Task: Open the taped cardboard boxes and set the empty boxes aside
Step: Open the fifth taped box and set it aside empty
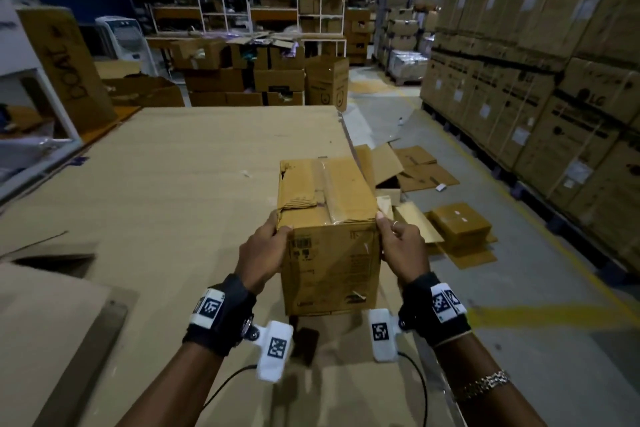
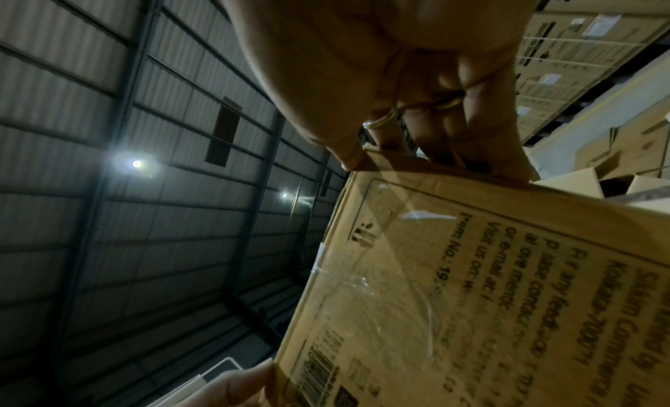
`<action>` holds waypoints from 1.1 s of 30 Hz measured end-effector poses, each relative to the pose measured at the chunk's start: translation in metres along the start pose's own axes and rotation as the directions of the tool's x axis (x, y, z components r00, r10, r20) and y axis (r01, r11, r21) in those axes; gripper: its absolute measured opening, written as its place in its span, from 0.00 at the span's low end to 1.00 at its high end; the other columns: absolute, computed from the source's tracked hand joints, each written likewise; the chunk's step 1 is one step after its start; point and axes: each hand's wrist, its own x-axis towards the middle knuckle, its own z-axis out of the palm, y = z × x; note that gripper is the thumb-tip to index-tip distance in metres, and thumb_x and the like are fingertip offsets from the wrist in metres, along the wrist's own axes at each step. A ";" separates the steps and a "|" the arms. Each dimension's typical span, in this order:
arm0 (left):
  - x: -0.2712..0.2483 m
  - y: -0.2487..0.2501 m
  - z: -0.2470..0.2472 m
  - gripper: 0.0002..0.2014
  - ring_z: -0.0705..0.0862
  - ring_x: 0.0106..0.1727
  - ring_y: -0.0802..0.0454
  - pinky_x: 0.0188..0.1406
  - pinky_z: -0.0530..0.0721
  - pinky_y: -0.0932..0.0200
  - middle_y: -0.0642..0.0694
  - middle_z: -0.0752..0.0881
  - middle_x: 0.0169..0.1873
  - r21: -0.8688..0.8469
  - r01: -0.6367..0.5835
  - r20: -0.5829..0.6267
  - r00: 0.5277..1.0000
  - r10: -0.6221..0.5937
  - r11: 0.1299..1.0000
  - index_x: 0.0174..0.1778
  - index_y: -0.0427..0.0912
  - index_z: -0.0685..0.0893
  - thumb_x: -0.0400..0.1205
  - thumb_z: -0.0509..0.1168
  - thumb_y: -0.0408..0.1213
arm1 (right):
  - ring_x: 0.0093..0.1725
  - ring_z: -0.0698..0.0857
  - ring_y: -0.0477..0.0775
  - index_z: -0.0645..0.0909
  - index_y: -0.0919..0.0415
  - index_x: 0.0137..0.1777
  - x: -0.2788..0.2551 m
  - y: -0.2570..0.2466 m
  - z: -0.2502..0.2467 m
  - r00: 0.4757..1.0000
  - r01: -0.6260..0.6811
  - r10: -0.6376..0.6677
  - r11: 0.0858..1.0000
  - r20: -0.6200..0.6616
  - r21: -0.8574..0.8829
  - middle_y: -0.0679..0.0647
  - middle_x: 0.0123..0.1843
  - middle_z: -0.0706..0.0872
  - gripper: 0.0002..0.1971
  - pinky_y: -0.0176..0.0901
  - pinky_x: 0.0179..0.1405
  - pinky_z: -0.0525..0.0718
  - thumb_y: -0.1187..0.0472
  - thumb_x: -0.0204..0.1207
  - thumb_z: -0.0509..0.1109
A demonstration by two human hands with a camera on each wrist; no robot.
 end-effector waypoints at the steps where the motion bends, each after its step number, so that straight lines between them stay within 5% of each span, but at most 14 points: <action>1: -0.017 -0.007 -0.004 0.20 0.90 0.50 0.48 0.49 0.92 0.40 0.55 0.92 0.46 0.011 -0.012 -0.009 1.000 0.012 1.000 0.72 0.75 0.70 0.82 0.53 0.61 | 0.41 0.89 0.63 0.85 0.52 0.30 -0.017 0.001 0.000 1.000 0.009 -0.009 1.000 -0.001 0.001 0.56 0.34 0.90 0.32 0.65 0.47 0.90 0.24 0.72 0.60; 4: -0.067 -0.023 -0.016 0.28 0.88 0.57 0.46 0.59 0.88 0.37 0.54 0.91 0.56 0.017 -0.021 -0.019 1.000 0.021 1.000 0.79 0.77 0.59 0.80 0.50 0.68 | 0.41 0.87 0.65 0.82 0.54 0.31 -0.068 0.002 -0.003 1.000 0.026 -0.026 1.000 0.001 -0.012 0.58 0.33 0.86 0.34 0.69 0.46 0.89 0.23 0.74 0.58; 9: -0.134 -0.049 -0.040 0.43 0.87 0.65 0.44 0.61 0.87 0.34 0.53 0.88 0.65 0.028 -0.064 -0.027 0.998 0.064 0.998 0.82 0.75 0.59 0.70 0.40 0.87 | 0.38 0.87 0.61 0.78 0.53 0.28 -0.152 -0.012 -0.010 0.998 0.054 -0.055 0.998 -0.027 -0.031 0.54 0.28 0.83 0.32 0.67 0.45 0.91 0.26 0.77 0.60; 14: -0.195 -0.055 -0.065 0.42 0.89 0.60 0.45 0.62 0.87 0.36 0.52 0.89 0.63 0.044 -0.089 -0.053 0.994 0.091 0.995 0.82 0.69 0.65 0.74 0.41 0.84 | 0.40 0.90 0.56 0.82 0.48 0.27 -0.226 -0.022 -0.014 0.998 0.055 -0.056 0.998 -0.011 -0.031 0.52 0.31 0.88 0.31 0.65 0.46 0.90 0.25 0.78 0.59; 18: -0.236 -0.057 -0.075 0.29 0.85 0.67 0.41 0.72 0.80 0.40 0.49 0.86 0.69 0.133 -0.089 -0.038 0.995 0.094 0.987 0.82 0.61 0.70 0.87 0.47 0.67 | 0.37 0.88 0.59 0.75 0.50 0.21 -0.271 -0.027 -0.018 1.000 0.000 -0.001 0.999 -0.030 -0.041 0.53 0.25 0.82 0.34 0.68 0.46 0.90 0.25 0.77 0.61; 22: -0.251 -0.075 -0.081 0.31 0.89 0.58 0.47 0.62 0.86 0.39 0.55 0.91 0.59 0.064 -0.101 -0.046 0.994 0.104 0.993 0.75 0.64 0.78 0.82 0.50 0.74 | 0.38 0.89 0.55 0.78 0.51 0.23 -0.302 -0.031 -0.018 0.998 -0.024 0.018 0.994 -0.053 -0.105 0.50 0.25 0.83 0.32 0.57 0.44 0.90 0.27 0.79 0.61; 27: -0.264 -0.078 -0.086 0.29 0.91 0.48 0.54 0.52 0.91 0.41 0.60 0.93 0.45 -0.008 -0.070 -0.115 0.991 0.068 0.998 0.64 0.59 0.88 0.76 0.62 0.73 | 0.42 0.84 0.56 0.80 0.52 0.34 -0.319 -0.043 -0.018 0.998 -0.019 0.001 0.949 -0.059 -0.314 0.51 0.37 0.86 0.27 0.43 0.34 0.69 0.34 0.85 0.58; 30: -0.268 -0.075 -0.089 0.32 0.92 0.46 0.52 0.50 0.92 0.42 0.58 0.94 0.43 -0.123 0.027 -0.123 0.992 -0.042 0.992 0.62 0.56 0.90 0.68 0.71 0.71 | 0.43 0.87 0.57 0.82 0.54 0.34 -0.323 -0.039 -0.022 0.999 -0.008 -0.003 0.964 -0.042 -0.266 0.52 0.36 0.87 0.26 0.43 0.36 0.78 0.36 0.84 0.61; 33: -0.279 -0.079 -0.089 0.34 0.93 0.49 0.49 0.46 0.94 0.43 0.54 0.94 0.46 -0.219 0.056 -0.123 0.989 -0.084 0.974 0.64 0.53 0.90 0.65 0.75 0.67 | 0.41 0.89 0.57 0.83 0.54 0.32 -0.330 -0.026 -0.028 0.999 0.008 -0.013 0.983 -0.030 -0.182 0.51 0.35 0.89 0.27 0.59 0.48 0.89 0.33 0.80 0.64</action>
